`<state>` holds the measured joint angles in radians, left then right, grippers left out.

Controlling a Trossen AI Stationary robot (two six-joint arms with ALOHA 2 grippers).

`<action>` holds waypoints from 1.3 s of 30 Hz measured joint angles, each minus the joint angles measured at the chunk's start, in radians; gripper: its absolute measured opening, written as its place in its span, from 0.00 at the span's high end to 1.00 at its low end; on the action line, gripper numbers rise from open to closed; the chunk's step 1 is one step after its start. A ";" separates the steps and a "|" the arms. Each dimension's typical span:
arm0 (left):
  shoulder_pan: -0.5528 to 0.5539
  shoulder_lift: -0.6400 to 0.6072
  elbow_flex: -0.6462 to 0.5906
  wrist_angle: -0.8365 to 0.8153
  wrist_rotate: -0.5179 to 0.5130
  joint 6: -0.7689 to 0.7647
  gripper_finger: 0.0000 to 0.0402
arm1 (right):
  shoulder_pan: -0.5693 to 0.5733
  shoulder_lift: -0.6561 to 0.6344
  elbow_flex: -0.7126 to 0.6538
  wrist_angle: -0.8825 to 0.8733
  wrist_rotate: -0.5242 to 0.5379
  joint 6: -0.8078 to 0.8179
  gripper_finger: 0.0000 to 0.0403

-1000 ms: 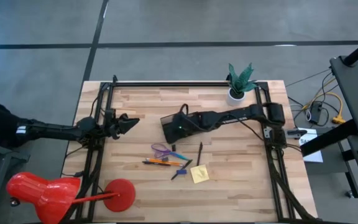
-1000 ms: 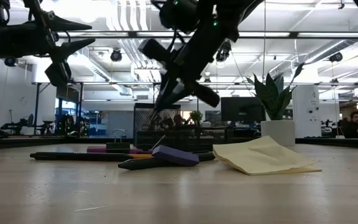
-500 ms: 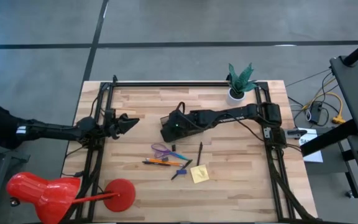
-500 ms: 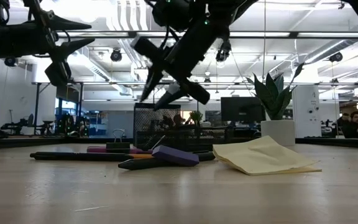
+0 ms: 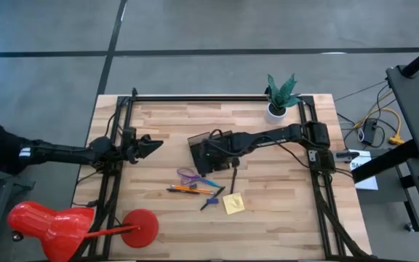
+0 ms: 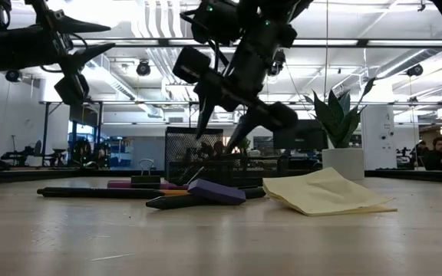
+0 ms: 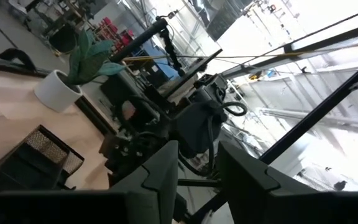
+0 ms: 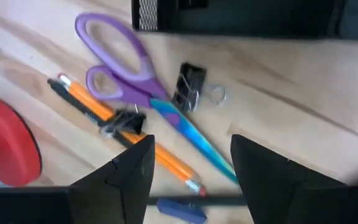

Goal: Pick and place office supplies into organizer
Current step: Put the top black binder clip into the black desk organizer

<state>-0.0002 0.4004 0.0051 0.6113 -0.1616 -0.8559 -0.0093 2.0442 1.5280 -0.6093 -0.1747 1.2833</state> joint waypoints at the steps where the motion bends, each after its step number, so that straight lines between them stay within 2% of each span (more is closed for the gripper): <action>1: 0.000 0.000 0.000 0.000 0.000 0.005 0.75 | -0.001 0.007 0.000 0.001 0.009 -0.002 0.50; 9: 0.000 0.014 0.000 -0.001 0.000 0.005 0.75 | 0.000 0.112 -0.001 0.109 0.018 -0.002 0.50; 15: 0.000 0.016 0.000 -0.001 0.000 0.004 0.75 | 0.000 0.114 0.003 0.119 0.091 -0.007 0.50; 20: 0.000 0.016 0.000 -0.001 0.000 0.004 0.75 | -0.004 0.111 0.003 0.110 0.091 -0.007 0.51; 23: 0.000 0.016 0.000 -0.001 0.000 0.004 0.75 | -0.004 0.111 0.003 0.111 0.081 -0.004 0.57; 33: 0.000 0.026 0.000 -0.003 0.000 0.006 0.75 | -0.003 0.111 0.003 0.110 0.043 -0.004 0.86; 39: 0.000 0.038 0.000 -0.003 0.000 0.006 0.75 | -0.003 0.052 0.010 0.082 0.094 -0.049 0.97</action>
<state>-0.0003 0.4383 0.0051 0.6087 -0.1614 -0.8497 -0.0124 2.0962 1.5376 -0.5272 -0.0805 1.2344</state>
